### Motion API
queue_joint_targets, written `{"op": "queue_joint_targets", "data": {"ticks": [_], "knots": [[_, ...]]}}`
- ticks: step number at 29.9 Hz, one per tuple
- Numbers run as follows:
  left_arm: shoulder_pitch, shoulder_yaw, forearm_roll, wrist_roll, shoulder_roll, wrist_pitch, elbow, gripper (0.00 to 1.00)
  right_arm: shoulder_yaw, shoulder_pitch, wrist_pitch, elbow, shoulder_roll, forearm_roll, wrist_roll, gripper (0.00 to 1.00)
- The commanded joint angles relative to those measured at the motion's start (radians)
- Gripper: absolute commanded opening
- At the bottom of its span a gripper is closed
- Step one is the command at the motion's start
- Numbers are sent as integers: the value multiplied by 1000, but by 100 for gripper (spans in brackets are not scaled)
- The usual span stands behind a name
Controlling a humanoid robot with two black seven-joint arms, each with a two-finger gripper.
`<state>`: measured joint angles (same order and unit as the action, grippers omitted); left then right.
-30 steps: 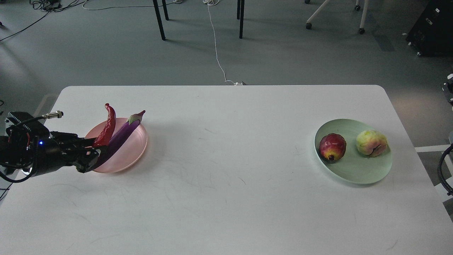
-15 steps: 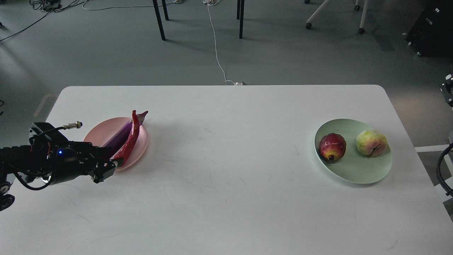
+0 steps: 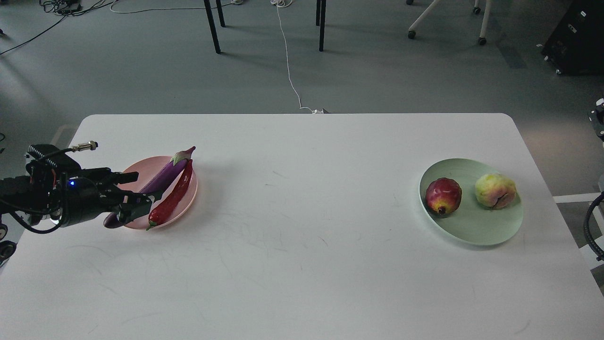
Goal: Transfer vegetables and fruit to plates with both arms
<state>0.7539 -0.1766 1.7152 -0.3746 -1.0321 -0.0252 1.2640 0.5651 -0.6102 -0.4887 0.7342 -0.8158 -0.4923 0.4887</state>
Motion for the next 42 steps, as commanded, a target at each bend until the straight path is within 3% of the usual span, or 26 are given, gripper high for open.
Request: {"op": "queue_joint_targets", "data": {"ticks": [1,9,13,17,19,23,26,31,34,42], "knots": [[2,-109,-219,-4,12,5,0,97,-1,-8,0,-25,9,0,0,99],[44,-245,-885,8,159,13,-6,98,4,-29,0,-50,29,0,0,99],[54,-300,-1118,8,286,10,-128,98,-1,-42,0,-67,33,0,0,99],[67,-454,-1319,14,438,11,-245,98,-7,-94,0,-93,46,0,0,99],[67,-512,-1394,34,481,13,-323,98,-8,-98,0,-111,49,0,0,99],[70,-558,-1505,127,547,28,-420,98,-10,-106,0,-156,102,3,-1,99],[70,-573,-1568,180,558,76,-457,98,12,-143,0,-226,194,4,-105,99],[62,-630,-1715,175,627,142,-505,98,70,-157,0,-283,297,4,-212,99],[50,-675,-1783,172,649,143,-505,98,78,-166,0,-283,326,4,-242,99],[1,-727,-1789,174,642,174,-502,98,79,-181,0,-266,348,6,-243,99]]}}
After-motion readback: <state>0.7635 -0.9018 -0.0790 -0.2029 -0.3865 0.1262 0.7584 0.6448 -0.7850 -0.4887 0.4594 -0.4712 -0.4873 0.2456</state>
